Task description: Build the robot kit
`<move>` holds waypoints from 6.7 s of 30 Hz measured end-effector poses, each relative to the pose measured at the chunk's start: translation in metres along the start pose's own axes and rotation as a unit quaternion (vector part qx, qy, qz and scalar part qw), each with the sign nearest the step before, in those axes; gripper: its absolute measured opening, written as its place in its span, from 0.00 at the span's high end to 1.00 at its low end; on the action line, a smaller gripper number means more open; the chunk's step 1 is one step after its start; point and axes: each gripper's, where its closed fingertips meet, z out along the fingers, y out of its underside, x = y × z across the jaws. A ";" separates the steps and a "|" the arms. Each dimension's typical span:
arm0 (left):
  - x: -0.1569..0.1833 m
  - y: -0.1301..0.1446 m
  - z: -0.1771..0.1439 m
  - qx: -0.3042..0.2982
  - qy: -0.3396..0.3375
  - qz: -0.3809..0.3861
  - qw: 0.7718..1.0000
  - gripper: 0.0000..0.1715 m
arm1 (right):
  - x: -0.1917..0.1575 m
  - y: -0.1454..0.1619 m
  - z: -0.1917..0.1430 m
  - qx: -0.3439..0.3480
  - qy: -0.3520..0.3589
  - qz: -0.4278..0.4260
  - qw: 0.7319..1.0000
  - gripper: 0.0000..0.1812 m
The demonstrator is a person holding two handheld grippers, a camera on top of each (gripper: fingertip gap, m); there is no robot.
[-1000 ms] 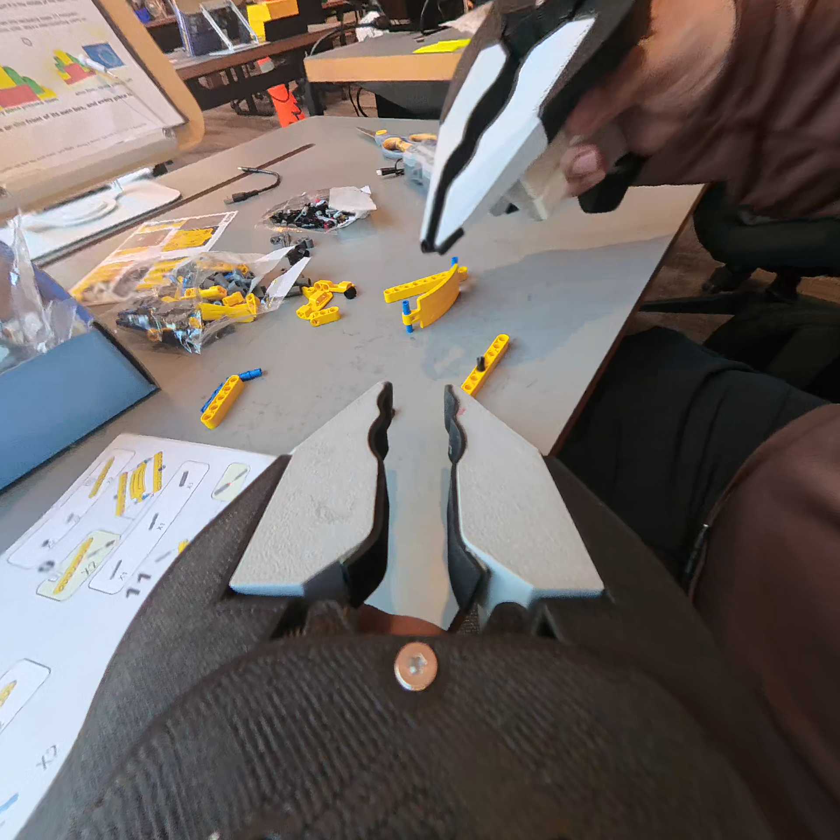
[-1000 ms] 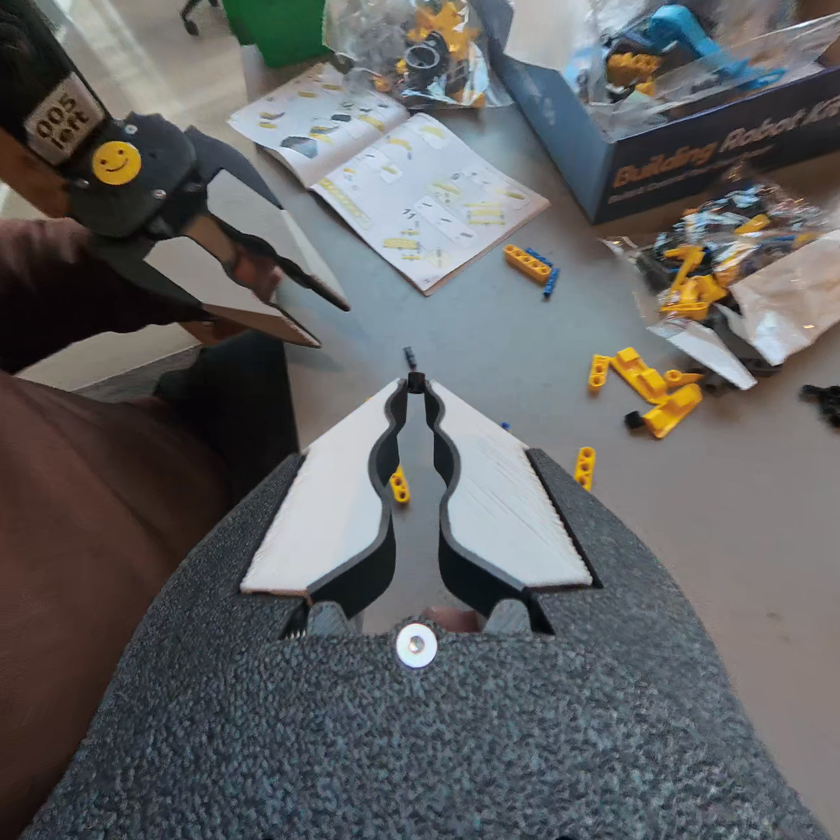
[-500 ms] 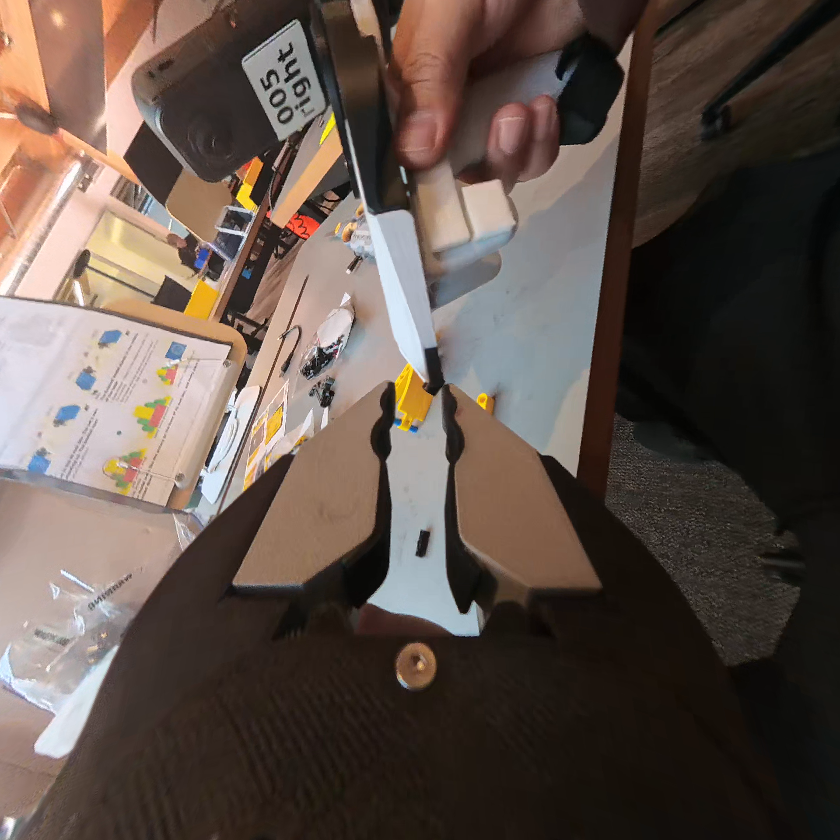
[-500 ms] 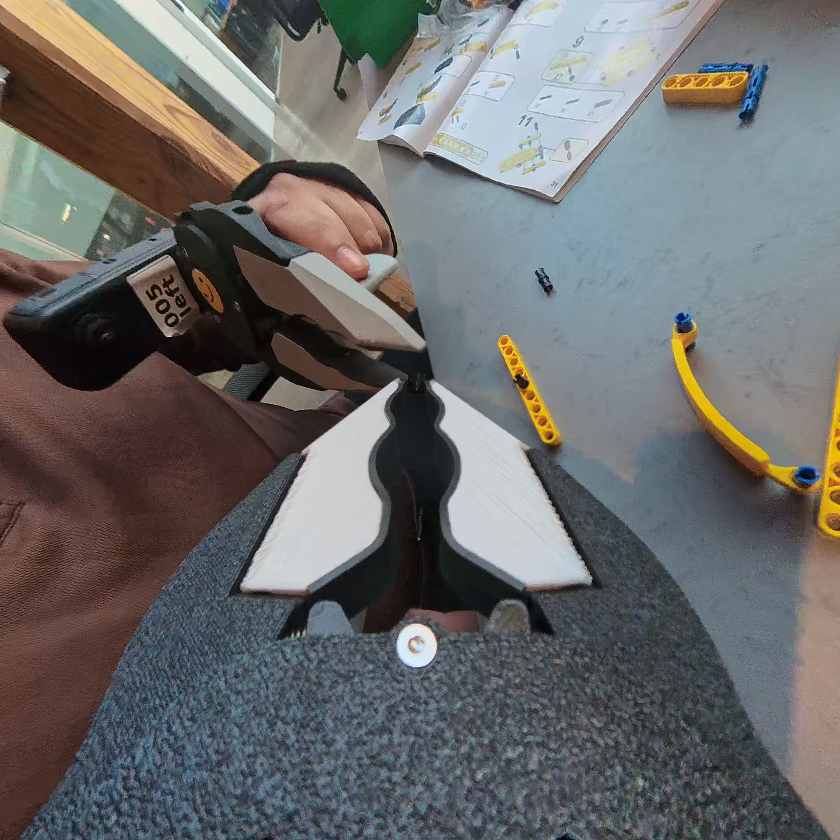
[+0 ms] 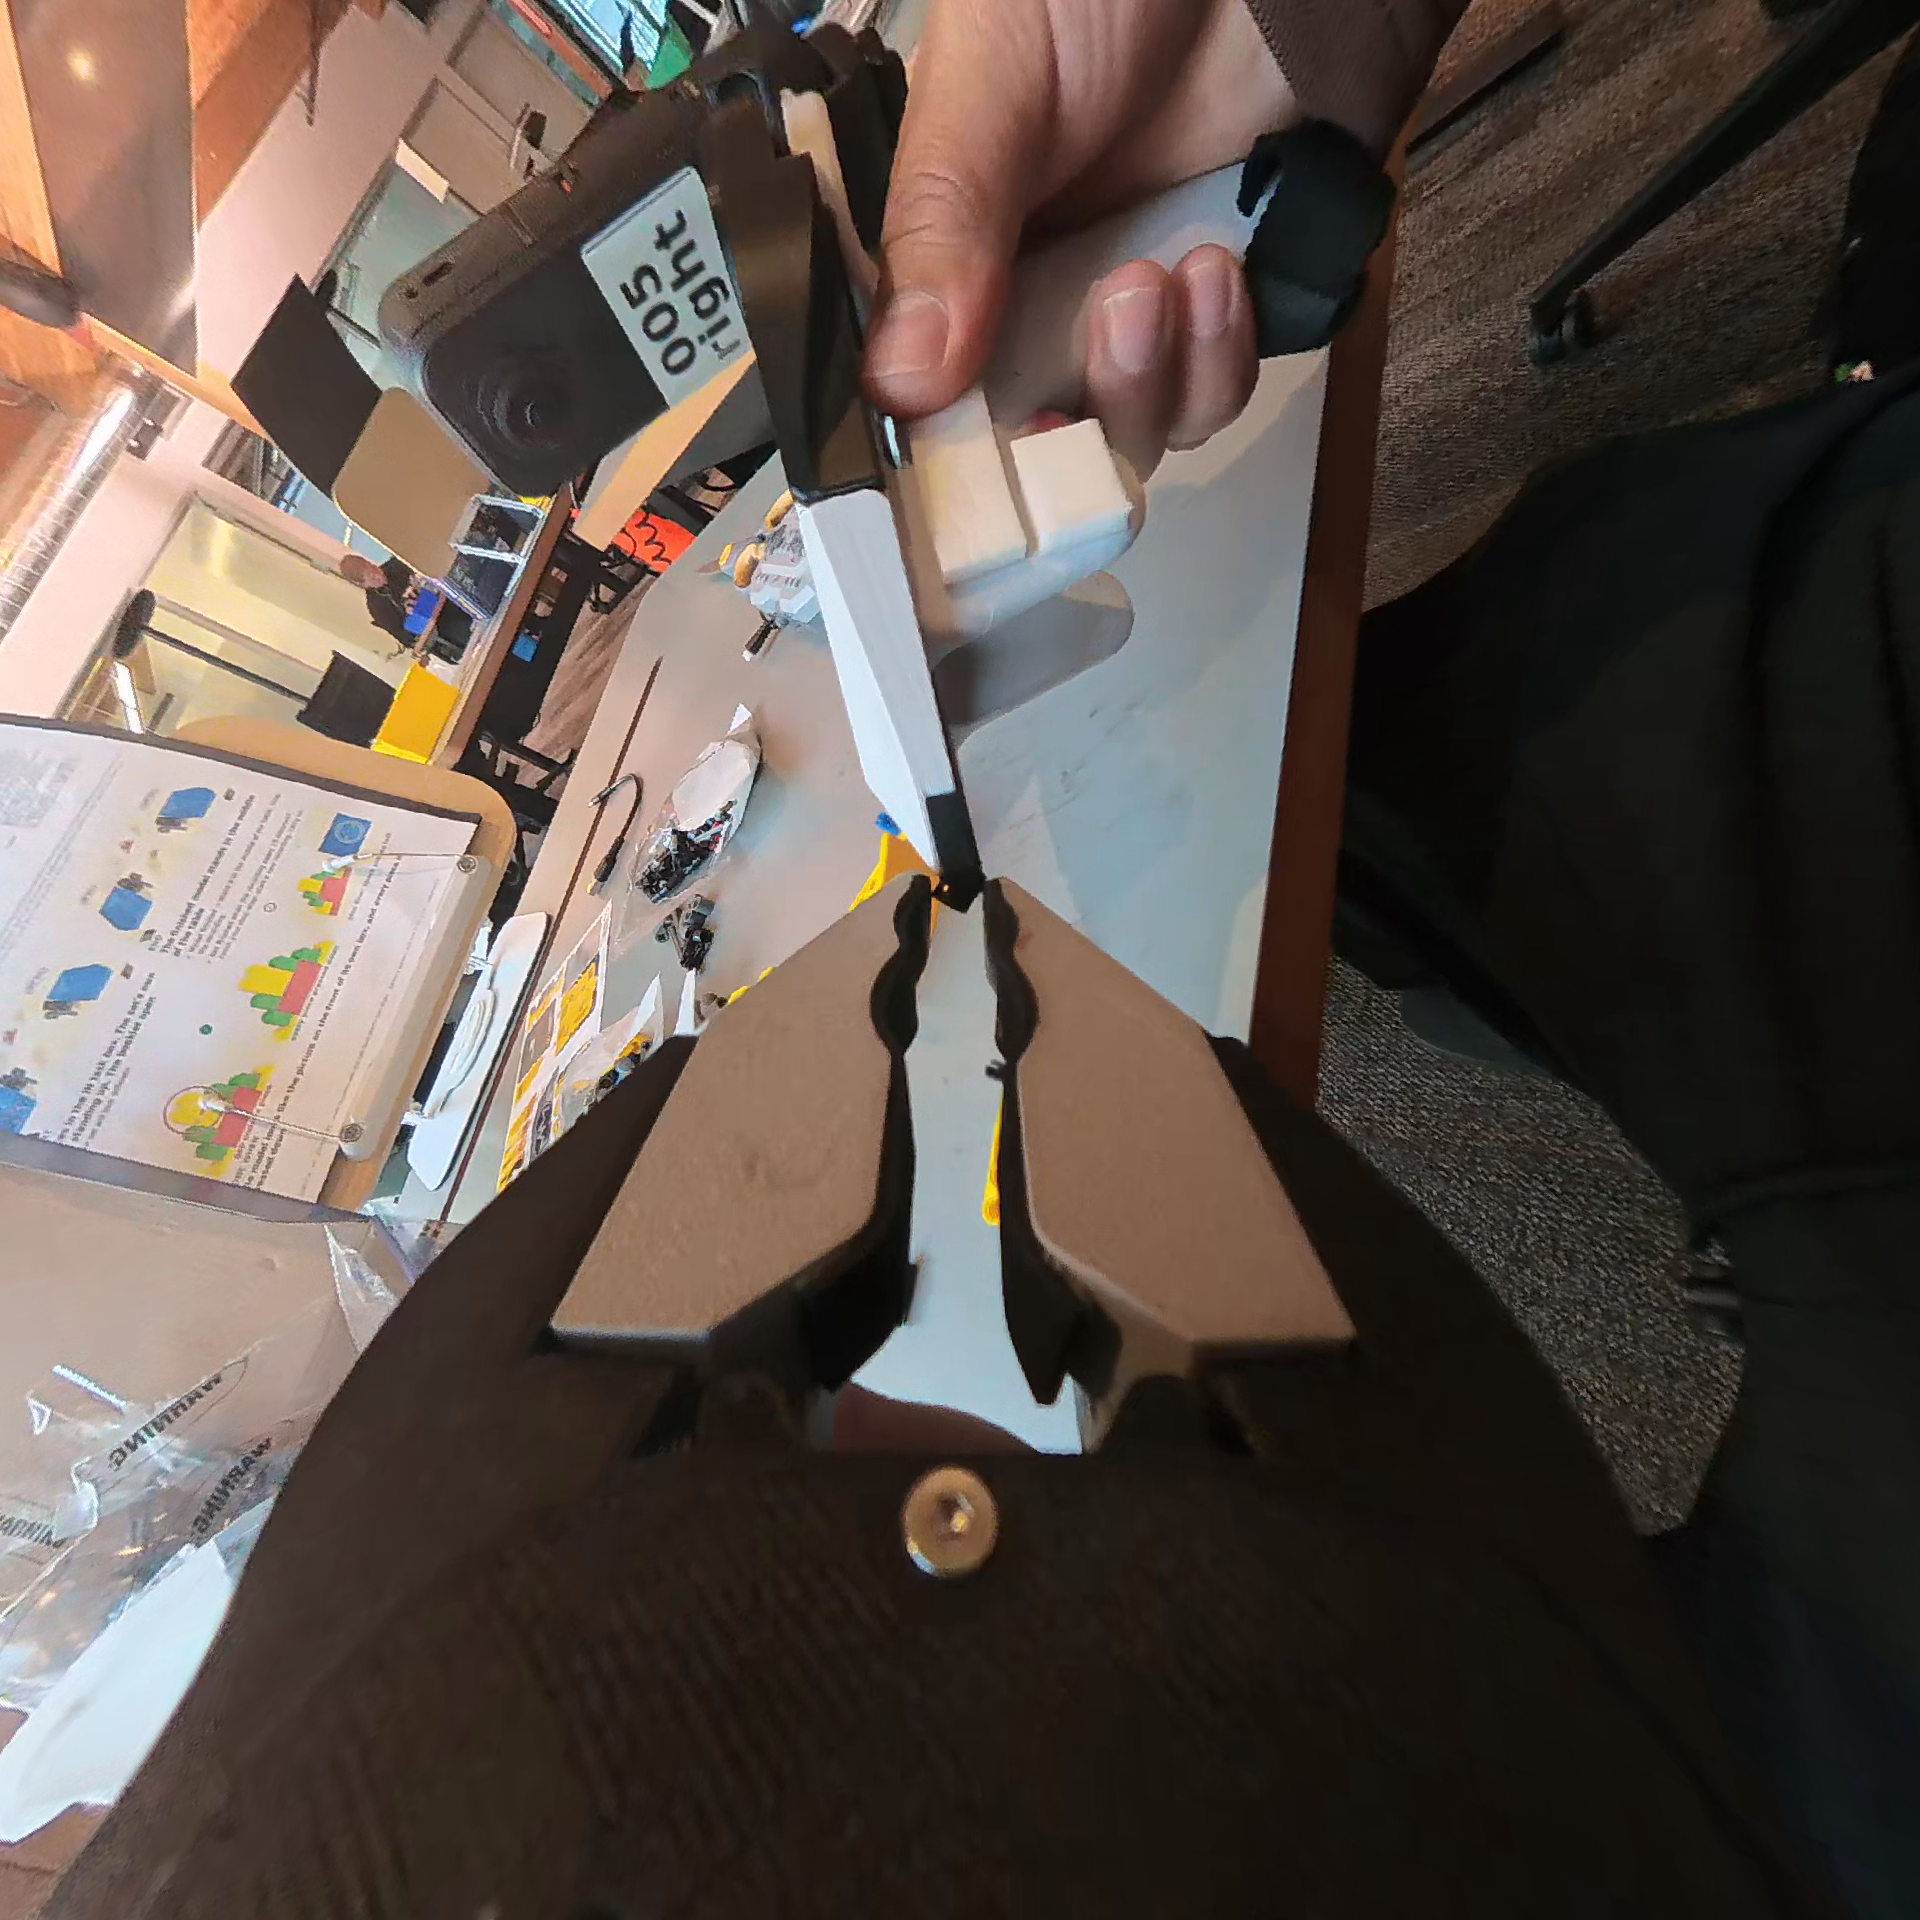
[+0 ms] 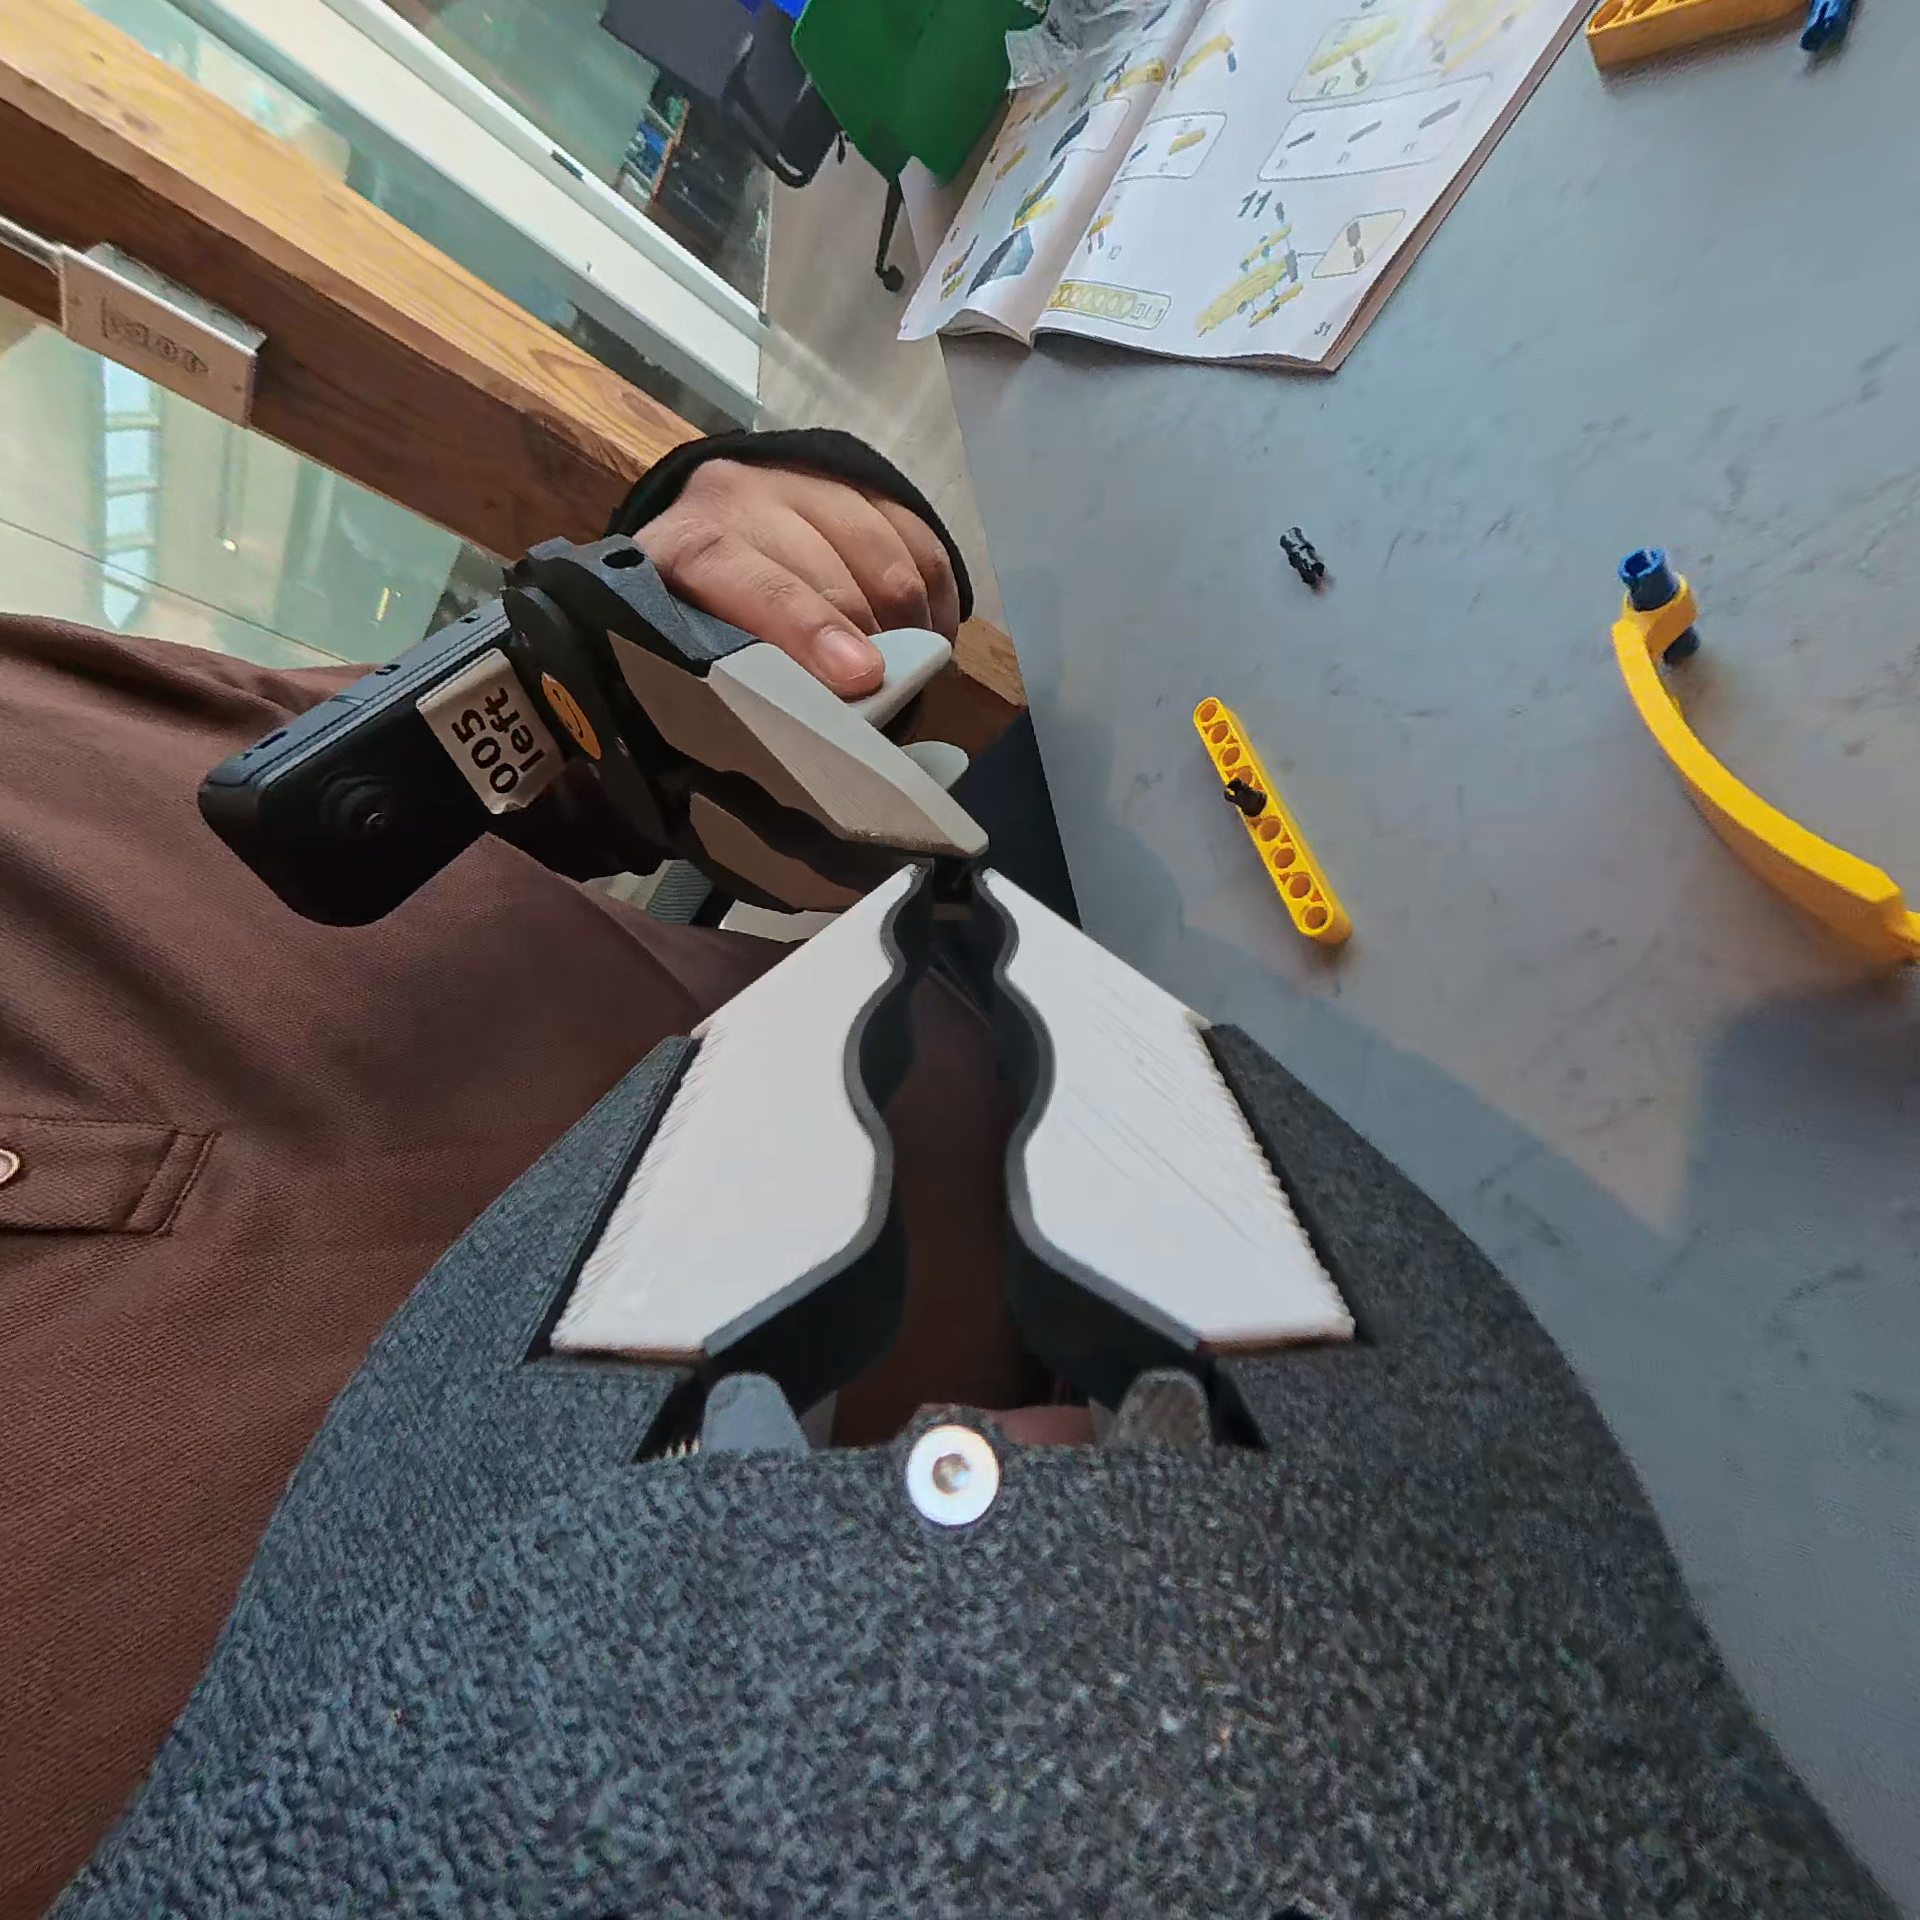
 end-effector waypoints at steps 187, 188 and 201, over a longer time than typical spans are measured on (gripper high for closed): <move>0.017 0.075 0.015 -0.121 0.228 -0.303 0.917 0.97 | 0.067 -0.005 0.008 -0.330 0.269 -0.263 0.866 0.97; 0.017 0.075 0.015 -0.121 0.227 -0.303 0.918 0.98 | 0.068 -0.005 0.008 -0.333 0.263 -0.250 0.870 0.97; 0.017 0.076 0.016 -0.121 0.229 -0.309 0.915 0.97 | 0.065 -0.011 0.010 -0.311 0.265 -0.238 0.881 0.96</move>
